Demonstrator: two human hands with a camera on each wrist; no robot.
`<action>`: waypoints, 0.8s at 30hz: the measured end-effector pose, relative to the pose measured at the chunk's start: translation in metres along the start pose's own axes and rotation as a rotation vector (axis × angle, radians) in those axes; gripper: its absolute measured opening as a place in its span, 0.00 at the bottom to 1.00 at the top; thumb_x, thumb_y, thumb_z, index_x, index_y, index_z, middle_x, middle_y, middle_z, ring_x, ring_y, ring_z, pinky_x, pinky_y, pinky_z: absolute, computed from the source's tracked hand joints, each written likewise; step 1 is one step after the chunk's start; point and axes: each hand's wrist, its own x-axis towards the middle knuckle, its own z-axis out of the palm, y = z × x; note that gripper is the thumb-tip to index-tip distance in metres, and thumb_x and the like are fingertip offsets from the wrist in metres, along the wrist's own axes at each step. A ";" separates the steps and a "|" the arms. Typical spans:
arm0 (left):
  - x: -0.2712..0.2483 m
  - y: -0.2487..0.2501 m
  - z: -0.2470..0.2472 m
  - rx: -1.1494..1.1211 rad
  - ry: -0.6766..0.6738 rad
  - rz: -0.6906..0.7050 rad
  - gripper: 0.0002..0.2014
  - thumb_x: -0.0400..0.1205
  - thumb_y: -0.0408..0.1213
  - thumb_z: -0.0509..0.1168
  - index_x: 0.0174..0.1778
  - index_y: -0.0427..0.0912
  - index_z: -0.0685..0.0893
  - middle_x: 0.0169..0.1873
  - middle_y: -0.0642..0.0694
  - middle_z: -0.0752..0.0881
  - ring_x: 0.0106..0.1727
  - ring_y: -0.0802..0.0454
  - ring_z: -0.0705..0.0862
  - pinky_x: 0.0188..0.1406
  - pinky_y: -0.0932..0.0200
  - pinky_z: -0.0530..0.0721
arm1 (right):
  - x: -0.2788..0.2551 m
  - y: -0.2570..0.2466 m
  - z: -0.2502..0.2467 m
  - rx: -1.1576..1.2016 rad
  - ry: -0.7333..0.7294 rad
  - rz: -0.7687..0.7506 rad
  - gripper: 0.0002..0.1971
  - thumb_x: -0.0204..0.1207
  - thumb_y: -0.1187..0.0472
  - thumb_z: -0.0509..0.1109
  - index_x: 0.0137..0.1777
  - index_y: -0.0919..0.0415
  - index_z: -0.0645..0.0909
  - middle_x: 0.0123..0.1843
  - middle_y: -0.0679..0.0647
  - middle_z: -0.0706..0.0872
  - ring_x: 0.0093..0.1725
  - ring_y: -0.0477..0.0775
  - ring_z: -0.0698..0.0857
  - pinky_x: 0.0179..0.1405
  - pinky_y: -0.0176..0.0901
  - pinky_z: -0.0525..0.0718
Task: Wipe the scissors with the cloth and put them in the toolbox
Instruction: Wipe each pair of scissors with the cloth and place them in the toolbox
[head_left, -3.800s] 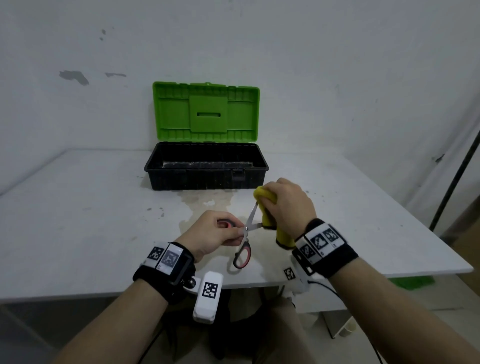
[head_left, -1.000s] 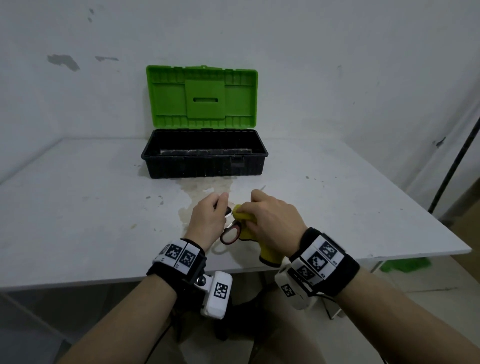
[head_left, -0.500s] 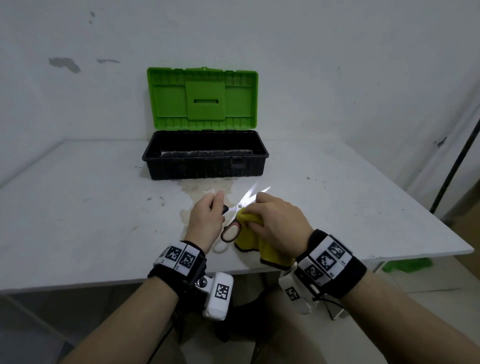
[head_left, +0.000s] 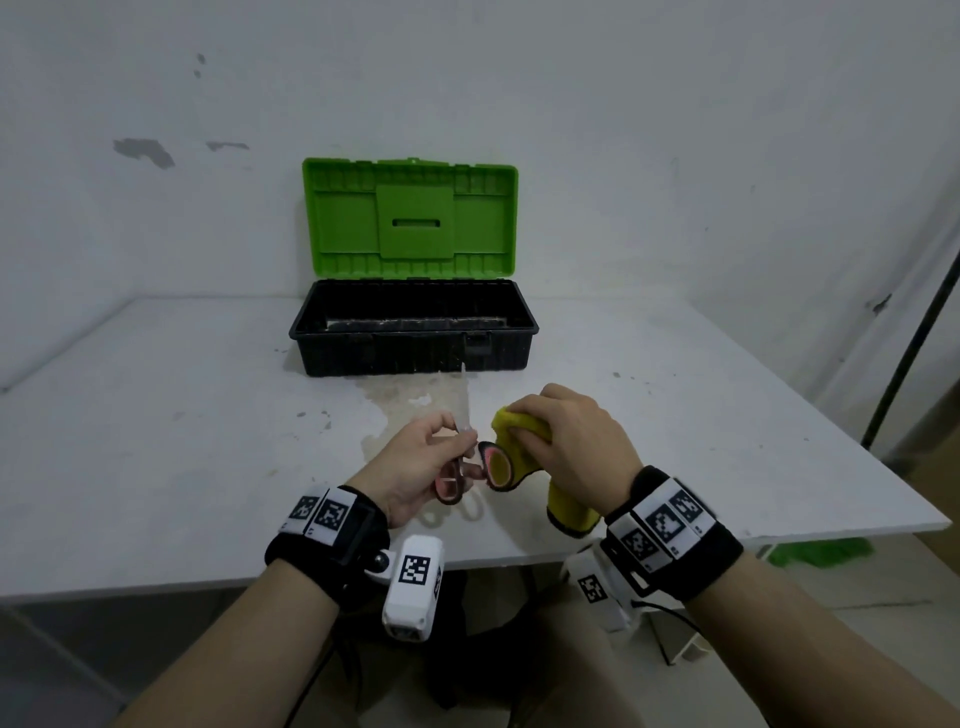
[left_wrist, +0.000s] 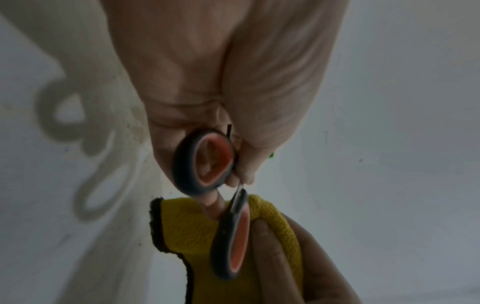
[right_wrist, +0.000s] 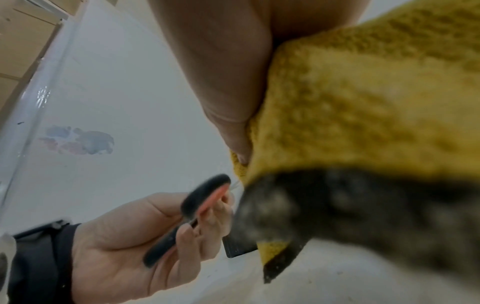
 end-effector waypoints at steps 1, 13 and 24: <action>-0.001 0.000 -0.001 0.013 0.007 0.002 0.06 0.86 0.33 0.66 0.48 0.38 0.75 0.35 0.40 0.85 0.28 0.51 0.84 0.23 0.61 0.78 | 0.000 0.000 0.000 0.001 -0.002 0.003 0.11 0.82 0.47 0.63 0.59 0.44 0.82 0.50 0.46 0.80 0.46 0.52 0.82 0.42 0.48 0.83; 0.001 0.005 0.004 -0.048 -0.021 -0.098 0.13 0.88 0.25 0.56 0.62 0.29 0.84 0.37 0.40 0.85 0.32 0.54 0.82 0.27 0.64 0.80 | 0.000 -0.006 0.005 0.000 -0.028 0.005 0.11 0.81 0.47 0.63 0.59 0.44 0.83 0.49 0.45 0.80 0.46 0.51 0.81 0.41 0.46 0.83; 0.001 0.008 -0.002 -0.236 -0.063 -0.064 0.17 0.87 0.18 0.51 0.61 0.29 0.84 0.53 0.33 0.87 0.53 0.39 0.91 0.50 0.55 0.91 | 0.001 0.003 0.003 -0.025 -0.012 0.033 0.11 0.82 0.48 0.62 0.59 0.45 0.83 0.50 0.47 0.81 0.47 0.53 0.82 0.41 0.44 0.81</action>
